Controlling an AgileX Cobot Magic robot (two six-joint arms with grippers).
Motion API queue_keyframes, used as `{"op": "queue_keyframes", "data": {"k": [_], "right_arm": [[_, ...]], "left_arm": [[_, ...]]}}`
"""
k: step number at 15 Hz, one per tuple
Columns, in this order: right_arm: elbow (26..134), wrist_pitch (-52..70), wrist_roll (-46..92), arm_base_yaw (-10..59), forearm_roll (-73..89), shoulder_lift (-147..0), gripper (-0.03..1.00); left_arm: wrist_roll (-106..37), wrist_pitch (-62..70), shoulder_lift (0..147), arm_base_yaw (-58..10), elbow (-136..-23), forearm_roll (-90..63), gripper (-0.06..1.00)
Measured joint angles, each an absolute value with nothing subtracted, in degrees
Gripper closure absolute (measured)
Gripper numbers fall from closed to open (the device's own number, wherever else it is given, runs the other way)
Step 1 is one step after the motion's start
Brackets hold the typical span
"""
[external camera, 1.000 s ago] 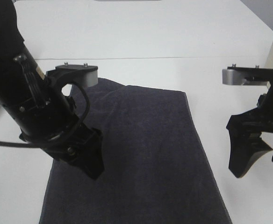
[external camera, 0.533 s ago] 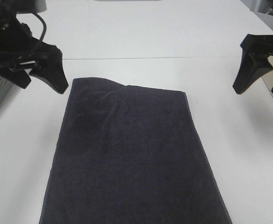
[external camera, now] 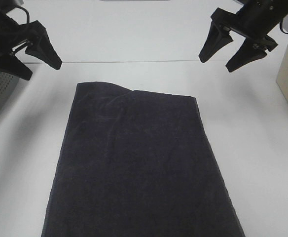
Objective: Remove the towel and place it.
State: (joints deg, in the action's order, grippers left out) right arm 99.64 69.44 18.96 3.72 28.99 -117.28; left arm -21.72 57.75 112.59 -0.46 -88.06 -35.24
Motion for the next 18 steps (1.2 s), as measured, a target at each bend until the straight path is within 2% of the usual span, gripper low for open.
{"op": "queue_keyframes", "data": {"k": [4,7,11,18], "right_arm": [[116.7,69.4,19.3,1.4,32.5,-133.0,0.19],[122.0,69.4,19.9,-1.1,35.9,-140.0,0.19],[122.6,69.4,21.3,-1.3,36.7,-146.9,0.19],[123.2,69.9,21.7,-1.4,41.0,-149.9,0.2]], "left_arm": [[-23.0,57.9,126.7,0.2,-100.9,-34.8,0.13],[-23.0,58.0,134.6,0.2,-109.4,-34.5,0.13],[-23.1,59.6,143.9,0.2,-118.3,-36.4,0.13],[-23.7,60.2,146.2,-0.2,-119.6,-38.7,0.13]]}}
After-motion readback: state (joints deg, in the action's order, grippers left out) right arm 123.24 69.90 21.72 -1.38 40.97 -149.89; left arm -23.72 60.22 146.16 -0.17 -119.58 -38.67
